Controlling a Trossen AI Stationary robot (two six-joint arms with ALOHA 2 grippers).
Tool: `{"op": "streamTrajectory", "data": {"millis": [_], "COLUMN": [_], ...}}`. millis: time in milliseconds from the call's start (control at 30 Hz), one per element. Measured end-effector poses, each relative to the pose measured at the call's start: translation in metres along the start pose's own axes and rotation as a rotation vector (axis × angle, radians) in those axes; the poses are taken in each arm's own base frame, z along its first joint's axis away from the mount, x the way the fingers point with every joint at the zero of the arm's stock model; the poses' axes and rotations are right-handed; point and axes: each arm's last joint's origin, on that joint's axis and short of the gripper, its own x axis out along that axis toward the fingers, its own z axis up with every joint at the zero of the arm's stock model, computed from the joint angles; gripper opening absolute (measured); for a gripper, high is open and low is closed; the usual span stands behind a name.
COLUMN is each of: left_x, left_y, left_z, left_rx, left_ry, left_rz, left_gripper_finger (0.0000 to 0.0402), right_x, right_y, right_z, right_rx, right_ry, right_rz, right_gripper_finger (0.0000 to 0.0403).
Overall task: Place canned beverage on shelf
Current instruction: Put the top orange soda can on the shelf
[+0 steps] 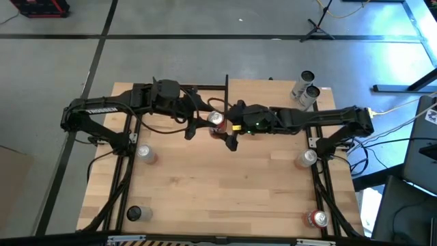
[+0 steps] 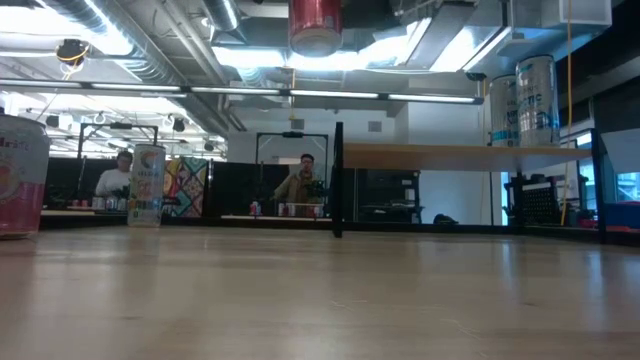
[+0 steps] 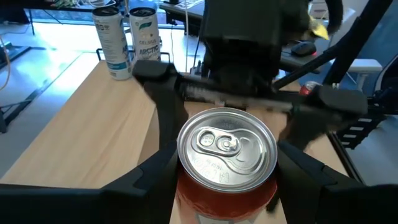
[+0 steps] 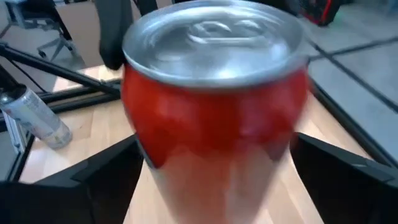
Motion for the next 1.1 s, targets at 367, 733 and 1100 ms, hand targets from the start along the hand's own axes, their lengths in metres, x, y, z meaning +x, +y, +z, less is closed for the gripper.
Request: {"op": "streamTrajectory", "data": {"millis": [367, 733, 1100], "left_x": [0.000, 0.000, -0.001], "left_y": [0.000, 0.000, 0.001], "left_z": [0.001, 0.002, 0.002], "left_rx": [0.002, 0.008, 0.016], "left_ry": [-0.011, -0.016, -0.019], "left_rz": [0.003, 0.011, 0.032], "left_gripper_finger": [0.0199, 0.0217, 0.0261], "right_x": [0.009, 0.007, -0.031], "right_y": [0.001, 0.000, -0.005], "right_z": [0.005, 0.006, 0.018], "right_rx": [-0.042, -0.025, 0.011], "right_ry": [-0.090, -0.095, -0.111], "right_rz": [-0.053, -0.059, -0.051], "right_gripper_finger": [0.0363, 0.0274, 0.0274]}}
